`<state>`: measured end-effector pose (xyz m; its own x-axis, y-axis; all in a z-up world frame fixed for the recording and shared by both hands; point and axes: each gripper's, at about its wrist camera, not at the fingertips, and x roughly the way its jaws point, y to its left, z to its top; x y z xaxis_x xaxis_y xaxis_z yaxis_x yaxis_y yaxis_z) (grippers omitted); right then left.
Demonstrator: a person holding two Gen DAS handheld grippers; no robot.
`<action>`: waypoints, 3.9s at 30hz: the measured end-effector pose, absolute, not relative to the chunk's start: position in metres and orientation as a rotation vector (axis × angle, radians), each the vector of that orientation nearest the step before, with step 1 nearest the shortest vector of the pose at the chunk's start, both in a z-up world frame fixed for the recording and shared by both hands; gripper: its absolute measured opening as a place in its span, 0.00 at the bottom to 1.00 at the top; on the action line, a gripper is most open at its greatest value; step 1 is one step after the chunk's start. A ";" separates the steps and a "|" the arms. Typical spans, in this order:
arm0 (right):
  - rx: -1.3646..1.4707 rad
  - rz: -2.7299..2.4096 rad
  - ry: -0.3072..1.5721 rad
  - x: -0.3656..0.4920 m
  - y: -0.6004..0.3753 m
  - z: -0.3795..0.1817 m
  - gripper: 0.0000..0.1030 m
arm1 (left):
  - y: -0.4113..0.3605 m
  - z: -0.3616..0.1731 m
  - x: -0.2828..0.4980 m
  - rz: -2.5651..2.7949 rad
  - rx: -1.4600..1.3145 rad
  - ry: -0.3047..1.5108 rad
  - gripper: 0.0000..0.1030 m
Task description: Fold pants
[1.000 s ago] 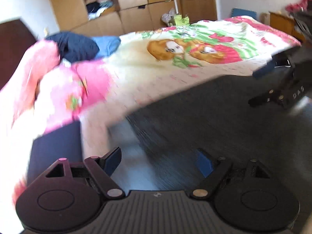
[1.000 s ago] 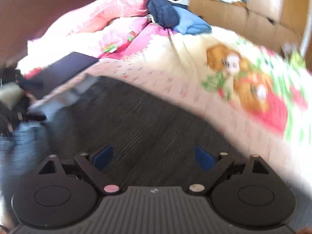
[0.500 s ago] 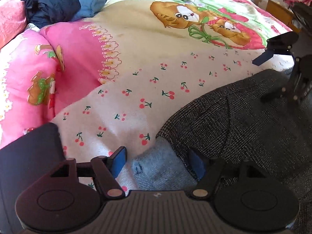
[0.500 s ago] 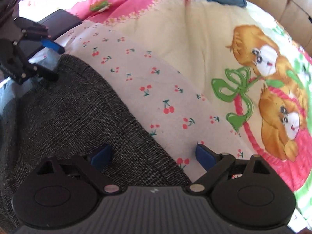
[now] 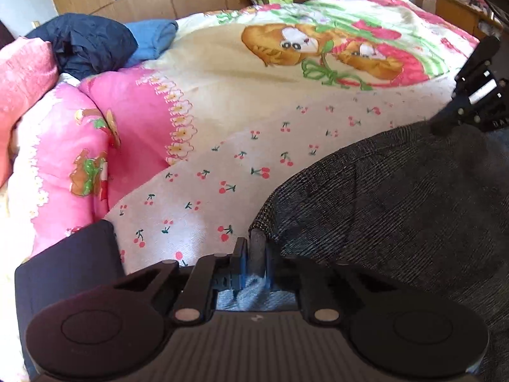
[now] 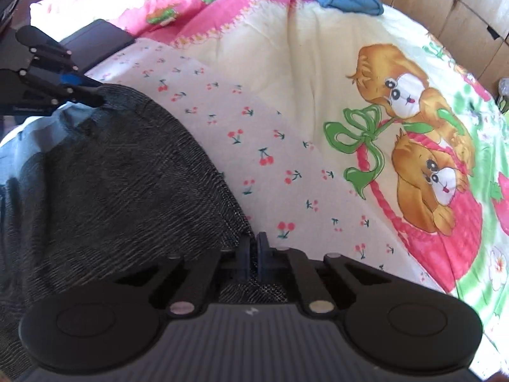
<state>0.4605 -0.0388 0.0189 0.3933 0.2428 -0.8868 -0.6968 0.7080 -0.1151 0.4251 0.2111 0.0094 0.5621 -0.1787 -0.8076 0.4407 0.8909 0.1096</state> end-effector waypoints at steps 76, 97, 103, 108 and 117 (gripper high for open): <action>-0.027 0.249 0.941 0.127 -0.160 0.046 0.21 | 0.134 0.036 0.095 -0.252 0.518 0.615 0.42; 0.637 -0.444 0.734 0.064 -0.467 0.001 0.28 | -0.108 -0.001 0.134 -0.742 0.501 0.510 0.45; 0.769 -0.401 0.646 0.066 -0.498 -0.021 0.33 | -0.149 -0.004 0.132 -0.816 0.531 0.518 0.46; 0.865 -0.370 0.592 0.075 -0.516 -0.024 0.02 | -0.177 -0.002 0.132 -0.843 0.546 0.510 0.46; 0.834 -0.378 0.517 0.027 -0.529 0.005 0.09 | -0.201 -0.001 0.125 -0.875 0.570 0.497 0.46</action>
<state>0.0267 -0.5286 0.0049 0.8134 -0.1155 -0.5701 0.5082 0.6179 0.6000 0.1253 -0.2014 -0.0006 0.5475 -0.5661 -0.6163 0.8193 0.5127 0.2569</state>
